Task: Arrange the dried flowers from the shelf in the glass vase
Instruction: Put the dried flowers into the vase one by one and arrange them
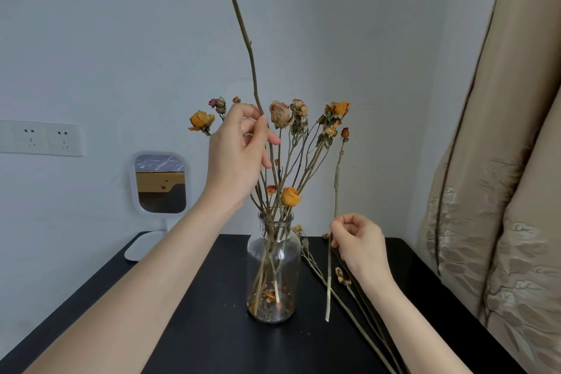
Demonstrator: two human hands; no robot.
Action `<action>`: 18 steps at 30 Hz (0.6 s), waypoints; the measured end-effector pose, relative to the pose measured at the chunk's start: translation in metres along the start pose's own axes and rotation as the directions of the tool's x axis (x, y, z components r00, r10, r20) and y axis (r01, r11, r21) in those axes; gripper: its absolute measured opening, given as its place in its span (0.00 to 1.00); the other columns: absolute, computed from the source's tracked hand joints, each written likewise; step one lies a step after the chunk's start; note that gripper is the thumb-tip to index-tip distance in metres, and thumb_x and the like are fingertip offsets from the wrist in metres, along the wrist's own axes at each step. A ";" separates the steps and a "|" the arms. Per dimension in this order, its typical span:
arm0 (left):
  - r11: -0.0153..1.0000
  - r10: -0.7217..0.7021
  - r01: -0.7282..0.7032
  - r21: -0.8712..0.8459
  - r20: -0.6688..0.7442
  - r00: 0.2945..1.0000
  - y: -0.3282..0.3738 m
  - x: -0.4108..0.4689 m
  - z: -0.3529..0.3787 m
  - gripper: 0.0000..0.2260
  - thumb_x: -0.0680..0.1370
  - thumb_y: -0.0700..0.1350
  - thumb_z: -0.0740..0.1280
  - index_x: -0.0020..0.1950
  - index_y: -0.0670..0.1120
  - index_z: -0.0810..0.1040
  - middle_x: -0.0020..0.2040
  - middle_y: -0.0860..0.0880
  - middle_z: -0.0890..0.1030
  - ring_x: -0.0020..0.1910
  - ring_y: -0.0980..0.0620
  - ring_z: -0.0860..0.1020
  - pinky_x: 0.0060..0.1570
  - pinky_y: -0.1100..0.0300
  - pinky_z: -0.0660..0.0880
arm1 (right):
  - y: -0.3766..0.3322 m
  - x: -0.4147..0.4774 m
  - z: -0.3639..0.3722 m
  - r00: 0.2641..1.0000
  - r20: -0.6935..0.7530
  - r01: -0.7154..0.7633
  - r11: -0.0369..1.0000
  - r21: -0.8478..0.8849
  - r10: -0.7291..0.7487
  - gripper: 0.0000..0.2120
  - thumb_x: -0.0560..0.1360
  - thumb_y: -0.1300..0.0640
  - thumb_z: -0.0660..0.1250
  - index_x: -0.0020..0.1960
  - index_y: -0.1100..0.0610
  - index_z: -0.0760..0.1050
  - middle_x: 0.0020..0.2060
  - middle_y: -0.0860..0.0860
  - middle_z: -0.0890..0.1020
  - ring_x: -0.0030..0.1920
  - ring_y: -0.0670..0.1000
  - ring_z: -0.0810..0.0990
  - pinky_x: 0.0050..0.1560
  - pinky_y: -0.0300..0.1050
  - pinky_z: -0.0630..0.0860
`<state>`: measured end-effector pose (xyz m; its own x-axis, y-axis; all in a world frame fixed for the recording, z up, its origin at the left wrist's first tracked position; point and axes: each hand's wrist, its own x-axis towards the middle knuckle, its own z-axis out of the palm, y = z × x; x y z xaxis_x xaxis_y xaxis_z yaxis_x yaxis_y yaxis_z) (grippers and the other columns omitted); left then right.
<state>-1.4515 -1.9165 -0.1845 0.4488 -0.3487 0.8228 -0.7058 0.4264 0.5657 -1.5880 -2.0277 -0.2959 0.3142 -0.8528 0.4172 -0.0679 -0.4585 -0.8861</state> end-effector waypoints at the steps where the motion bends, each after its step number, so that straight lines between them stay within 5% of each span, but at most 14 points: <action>1: 1.000 0.003 -0.003 0.014 0.008 1.000 -0.001 0.000 0.001 0.04 0.81 0.43 0.59 0.47 0.48 0.70 0.35 0.54 0.79 0.22 0.58 0.72 0.24 0.71 0.67 | 0.001 0.000 0.000 1.000 0.000 -0.003 1.000 0.004 0.003 0.06 0.75 0.62 0.64 0.40 0.57 0.75 0.24 0.49 0.76 0.21 0.38 0.73 0.35 0.36 0.68; 9: 0.979 0.007 -0.020 0.203 0.064 0.998 -0.025 -0.013 0.005 0.02 0.78 0.43 0.64 0.47 0.46 0.74 0.30 0.51 0.76 0.25 0.57 0.73 0.30 0.67 0.71 | 0.004 0.003 0.004 1.000 0.008 -0.013 1.000 0.008 0.013 0.06 0.75 0.62 0.65 0.39 0.56 0.75 0.24 0.48 0.75 0.21 0.38 0.73 0.34 0.36 0.68; 18: 0.934 -0.039 0.002 0.356 0.097 0.995 -0.042 -0.015 0.006 0.03 0.75 0.44 0.67 0.42 0.50 0.76 0.23 0.55 0.71 0.24 0.59 0.72 0.41 0.80 0.62 | 0.008 0.004 0.007 1.000 0.011 -0.020 1.000 -0.010 0.020 0.06 0.75 0.60 0.65 0.40 0.56 0.75 0.23 0.48 0.76 0.20 0.39 0.71 0.32 0.36 0.66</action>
<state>-1.4320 -1.9341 -0.2208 0.4210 -0.4441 0.7909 -0.8539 0.1003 0.5108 -1.5803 -2.0327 -0.3032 0.3229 -0.8592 0.3969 -0.0841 -0.4437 -0.8922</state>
